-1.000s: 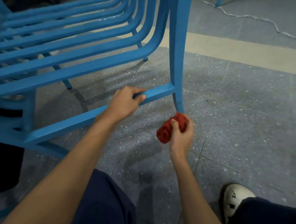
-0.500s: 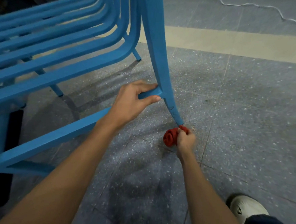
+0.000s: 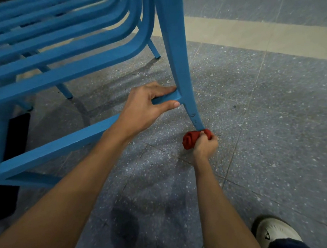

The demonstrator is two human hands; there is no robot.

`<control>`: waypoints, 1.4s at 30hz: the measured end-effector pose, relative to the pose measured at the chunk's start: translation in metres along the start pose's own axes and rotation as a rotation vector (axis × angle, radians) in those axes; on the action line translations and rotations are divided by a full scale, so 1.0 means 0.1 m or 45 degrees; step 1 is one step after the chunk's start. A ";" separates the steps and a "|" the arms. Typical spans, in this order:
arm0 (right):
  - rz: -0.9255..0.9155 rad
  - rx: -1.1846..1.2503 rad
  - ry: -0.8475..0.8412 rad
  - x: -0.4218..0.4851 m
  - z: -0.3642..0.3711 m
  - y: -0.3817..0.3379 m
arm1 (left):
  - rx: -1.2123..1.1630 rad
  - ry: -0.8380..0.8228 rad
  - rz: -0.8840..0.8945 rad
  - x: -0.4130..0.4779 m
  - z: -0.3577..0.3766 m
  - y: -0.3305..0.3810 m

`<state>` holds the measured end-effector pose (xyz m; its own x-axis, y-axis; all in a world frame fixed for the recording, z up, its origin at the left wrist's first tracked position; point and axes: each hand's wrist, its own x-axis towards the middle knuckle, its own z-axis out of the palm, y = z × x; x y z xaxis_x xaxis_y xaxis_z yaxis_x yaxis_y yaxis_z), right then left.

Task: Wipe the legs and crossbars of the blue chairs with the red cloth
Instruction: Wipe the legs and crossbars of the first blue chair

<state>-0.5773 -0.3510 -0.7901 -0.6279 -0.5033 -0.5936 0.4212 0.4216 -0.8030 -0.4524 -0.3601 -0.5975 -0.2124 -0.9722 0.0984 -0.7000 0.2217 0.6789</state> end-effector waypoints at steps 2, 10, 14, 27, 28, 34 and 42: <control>-0.082 -0.009 -0.027 -0.11 -0.02 -0.01 | -0.011 0.012 0.004 -0.01 -0.01 0.00; -0.142 -0.031 -0.102 -0.24 -0.08 0.04 | -0.045 0.014 -0.015 -0.01 0.00 0.01; -0.222 -0.005 -0.112 -0.24 -0.09 -0.04 | -0.047 0.018 -0.025 -0.01 -0.01 0.01; -0.361 -0.010 -0.150 -0.33 -0.12 -0.15 | -0.069 0.030 -0.046 -0.02 -0.01 0.02; -0.396 -0.005 -0.158 -0.38 -0.12 -0.16 | -0.074 0.034 -0.045 -0.02 -0.01 0.02; -0.371 -0.032 -0.125 -0.44 -0.13 -0.04 | -0.073 0.038 -0.040 -0.02 0.00 0.03; -0.397 0.037 -0.148 -0.59 -0.04 -0.15 | -0.060 0.040 -0.039 -0.02 -0.01 0.04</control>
<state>-0.5493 -0.3243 -0.7424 -0.6512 -0.6882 -0.3200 0.2400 0.2133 -0.9470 -0.4543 -0.3577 -0.5945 -0.1694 -0.9805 0.0994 -0.6730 0.1887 0.7151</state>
